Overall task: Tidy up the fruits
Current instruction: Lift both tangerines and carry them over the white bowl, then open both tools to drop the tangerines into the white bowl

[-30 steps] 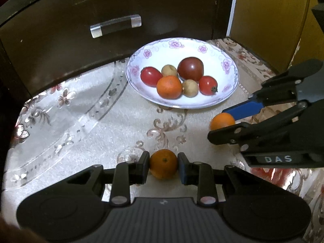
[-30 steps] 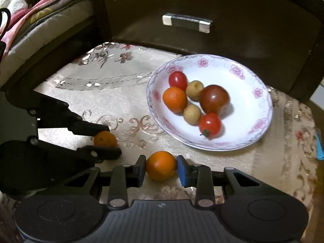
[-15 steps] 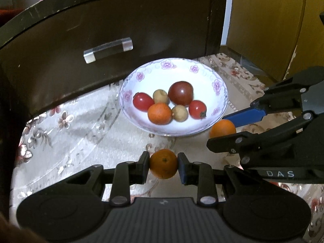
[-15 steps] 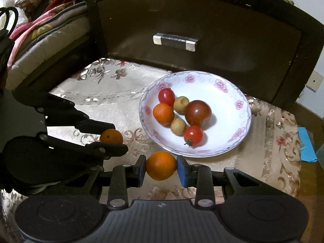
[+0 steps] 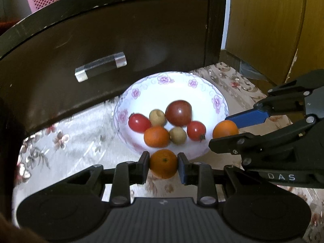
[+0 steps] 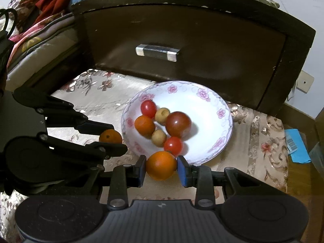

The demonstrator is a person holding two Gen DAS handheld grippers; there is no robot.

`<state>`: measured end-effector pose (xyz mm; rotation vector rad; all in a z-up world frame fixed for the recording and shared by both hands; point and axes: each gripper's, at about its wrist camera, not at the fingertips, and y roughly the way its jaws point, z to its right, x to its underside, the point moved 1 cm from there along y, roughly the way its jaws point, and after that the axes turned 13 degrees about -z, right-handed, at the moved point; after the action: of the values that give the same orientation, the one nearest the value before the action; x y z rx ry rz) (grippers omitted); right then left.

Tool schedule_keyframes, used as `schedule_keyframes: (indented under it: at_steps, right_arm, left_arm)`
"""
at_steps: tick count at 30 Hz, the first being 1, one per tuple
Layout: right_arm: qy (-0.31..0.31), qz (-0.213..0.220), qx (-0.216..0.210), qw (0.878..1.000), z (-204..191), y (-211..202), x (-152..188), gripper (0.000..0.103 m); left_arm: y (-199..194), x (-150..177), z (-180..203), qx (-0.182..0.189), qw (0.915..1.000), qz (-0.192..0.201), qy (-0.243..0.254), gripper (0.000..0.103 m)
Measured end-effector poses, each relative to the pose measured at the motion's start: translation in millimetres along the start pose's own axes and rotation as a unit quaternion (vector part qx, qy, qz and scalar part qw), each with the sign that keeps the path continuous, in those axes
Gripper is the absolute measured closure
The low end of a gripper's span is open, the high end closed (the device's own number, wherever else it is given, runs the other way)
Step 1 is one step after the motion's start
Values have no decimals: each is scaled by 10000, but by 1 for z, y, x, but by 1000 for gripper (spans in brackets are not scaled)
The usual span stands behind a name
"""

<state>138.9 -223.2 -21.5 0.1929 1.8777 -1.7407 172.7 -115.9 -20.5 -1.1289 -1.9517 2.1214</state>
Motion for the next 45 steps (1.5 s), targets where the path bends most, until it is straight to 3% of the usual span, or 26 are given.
schedule_keyframes:
  at_steps: [15, 30, 45]
  right_arm:
    - [418, 201, 10, 9989, 48, 26, -37, 75]
    - [646, 178, -130, 9977, 63, 47, -52, 72]
    - [696, 201, 36, 9974, 63, 38, -47, 57]
  left_arm:
    - [35, -53, -7, -52, 9998, 177, -54, 66]
    - [51, -72, -18, -141, 9996, 197, -125, 67]
    - [46, -72, -16, -218, 9995, 11, -227, 60]
